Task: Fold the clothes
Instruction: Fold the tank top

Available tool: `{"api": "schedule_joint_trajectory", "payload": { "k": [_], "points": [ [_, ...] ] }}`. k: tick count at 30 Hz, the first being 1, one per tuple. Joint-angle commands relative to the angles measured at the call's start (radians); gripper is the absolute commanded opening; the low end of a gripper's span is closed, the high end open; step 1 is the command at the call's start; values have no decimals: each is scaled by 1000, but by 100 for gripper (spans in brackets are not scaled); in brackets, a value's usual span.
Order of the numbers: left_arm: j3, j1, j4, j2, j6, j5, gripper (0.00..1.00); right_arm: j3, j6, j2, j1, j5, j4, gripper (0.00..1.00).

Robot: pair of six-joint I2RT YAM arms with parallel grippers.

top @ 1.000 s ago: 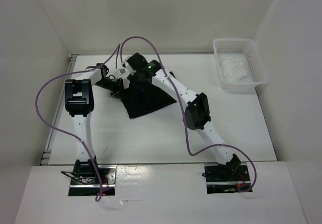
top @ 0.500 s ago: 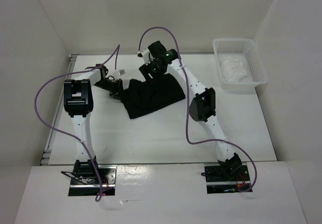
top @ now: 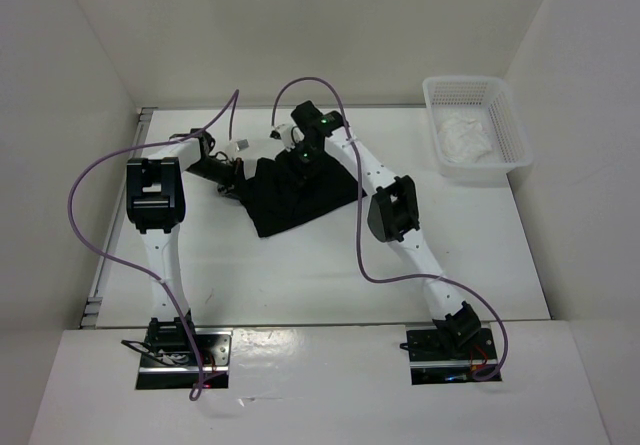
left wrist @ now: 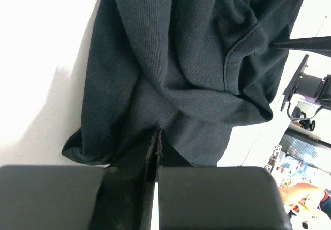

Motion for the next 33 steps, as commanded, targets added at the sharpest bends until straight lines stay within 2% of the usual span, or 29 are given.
{"api": "schedule_joint_trajectory", "payload": {
  "k": [1, 4, 5, 11, 12, 18, 29, 33],
  "points": [
    [-20, 6, 1, -9, 42, -26, 5, 68, -14, 8, -5, -45, -24, 66],
    [-20, 6, 1, -8, 42, -26, 5, 68, -23, 8, -5, -46, -24, 53],
    [-20, 6, 1, -8, 42, -26, 5, 68, -24, 8, -5, -46, -24, 44],
    [-20, 6, 1, 1, 42, -16, 5, 68, -24, -30, 26, -27, -15, 20],
    [-20, 6, 1, 10, 42, -16, 5, 68, -24, -30, 26, -27, -15, 14],
    [-11, 6, -8, 10, 42, -7, 5, 87, -24, -32, 60, -18, -15, 11],
    [-11, -3, -8, 19, 42, -7, 5, 143, 4, -43, 208, 42, 32, 11],
    [-11, -12, -8, 19, 42, -7, 5, 186, 15, -3, 248, 51, 43, 18]
  ]
}}
